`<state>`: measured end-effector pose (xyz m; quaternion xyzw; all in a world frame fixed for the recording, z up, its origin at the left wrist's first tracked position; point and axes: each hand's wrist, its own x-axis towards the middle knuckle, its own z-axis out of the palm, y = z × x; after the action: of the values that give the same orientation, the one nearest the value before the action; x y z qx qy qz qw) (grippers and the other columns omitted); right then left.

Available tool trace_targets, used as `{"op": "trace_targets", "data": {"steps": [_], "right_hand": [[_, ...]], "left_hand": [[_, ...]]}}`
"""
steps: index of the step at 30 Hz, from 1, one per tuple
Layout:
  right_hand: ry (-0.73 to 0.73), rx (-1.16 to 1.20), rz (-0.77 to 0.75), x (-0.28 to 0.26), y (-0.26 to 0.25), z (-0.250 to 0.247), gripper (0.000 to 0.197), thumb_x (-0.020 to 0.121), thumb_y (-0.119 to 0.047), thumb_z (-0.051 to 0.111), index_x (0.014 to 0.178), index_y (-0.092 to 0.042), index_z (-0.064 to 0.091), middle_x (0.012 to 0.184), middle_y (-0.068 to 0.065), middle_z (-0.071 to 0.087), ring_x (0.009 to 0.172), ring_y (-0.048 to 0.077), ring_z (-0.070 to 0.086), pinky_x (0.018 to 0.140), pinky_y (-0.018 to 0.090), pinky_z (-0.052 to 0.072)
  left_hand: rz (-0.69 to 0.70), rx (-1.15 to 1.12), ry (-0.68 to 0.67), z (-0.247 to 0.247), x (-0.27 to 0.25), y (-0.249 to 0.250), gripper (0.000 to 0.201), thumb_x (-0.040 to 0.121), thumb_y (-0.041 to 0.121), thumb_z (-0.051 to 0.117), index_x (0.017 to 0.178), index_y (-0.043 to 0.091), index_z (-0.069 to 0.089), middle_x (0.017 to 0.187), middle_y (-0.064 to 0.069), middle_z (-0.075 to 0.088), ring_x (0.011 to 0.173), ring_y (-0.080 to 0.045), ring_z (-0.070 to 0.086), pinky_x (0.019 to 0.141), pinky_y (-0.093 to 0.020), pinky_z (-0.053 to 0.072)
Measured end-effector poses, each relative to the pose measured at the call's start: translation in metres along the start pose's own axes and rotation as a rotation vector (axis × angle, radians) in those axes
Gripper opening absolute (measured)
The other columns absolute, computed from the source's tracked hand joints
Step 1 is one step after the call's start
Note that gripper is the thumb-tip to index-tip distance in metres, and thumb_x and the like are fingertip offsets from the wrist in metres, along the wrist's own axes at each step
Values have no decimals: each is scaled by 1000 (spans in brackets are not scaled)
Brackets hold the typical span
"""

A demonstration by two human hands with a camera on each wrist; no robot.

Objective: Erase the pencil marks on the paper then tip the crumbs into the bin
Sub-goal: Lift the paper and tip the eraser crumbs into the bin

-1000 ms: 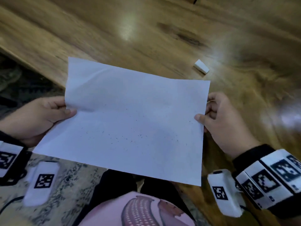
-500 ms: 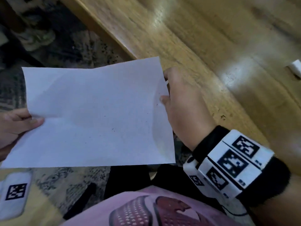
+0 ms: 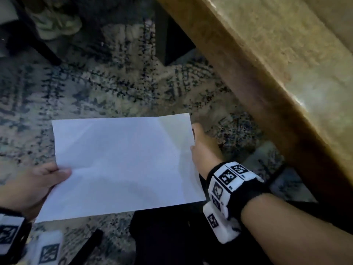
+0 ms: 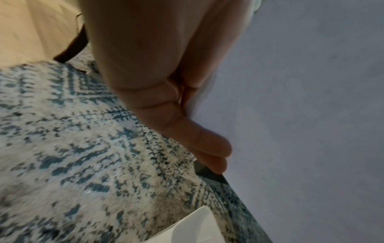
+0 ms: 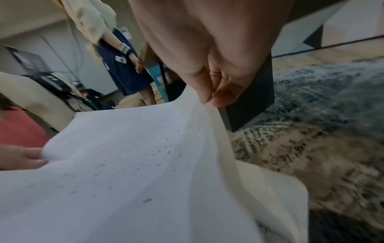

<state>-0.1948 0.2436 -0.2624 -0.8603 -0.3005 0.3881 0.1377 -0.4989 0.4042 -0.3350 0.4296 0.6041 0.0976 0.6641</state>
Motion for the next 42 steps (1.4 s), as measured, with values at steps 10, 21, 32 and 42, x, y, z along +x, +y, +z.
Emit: {"op": "trace_targets", "data": {"steps": [10,21,32,42], "right_hand": [[-105,-94,37,119,44,85,43,87,5,41,128,-7,36,118,16,57,100,28,55,78,29,38],[-80,89,86,148,88,115,43,89,2,42,130,-10,41,123,13,57,104,28,55,75,26,39],[-366,66,-353,90,57,116,57,99,-31,32,148,-20,5,157,-7,-1,142,3,-4,114,23,-4],[-565,-8,-548,59,29,135,61,95,-47,19,144,-27,-11,151,-15,-19,135,-4,-19,113,25,-11]], "left_hand": [[-139,126,30,41,28,-35,26,90,-5,41,105,4,61,78,-2,72,84,-28,62,64,-30,59],[-84,139,72,85,7,-31,28,81,-9,47,78,8,69,95,-23,69,83,-36,64,71,-35,58],[-75,132,51,109,-23,-15,30,73,-12,45,62,3,68,90,-30,69,75,-33,62,82,-55,52],[-122,172,88,112,-48,-2,57,79,-13,40,50,26,71,54,3,72,67,-29,69,74,-43,57]]}}
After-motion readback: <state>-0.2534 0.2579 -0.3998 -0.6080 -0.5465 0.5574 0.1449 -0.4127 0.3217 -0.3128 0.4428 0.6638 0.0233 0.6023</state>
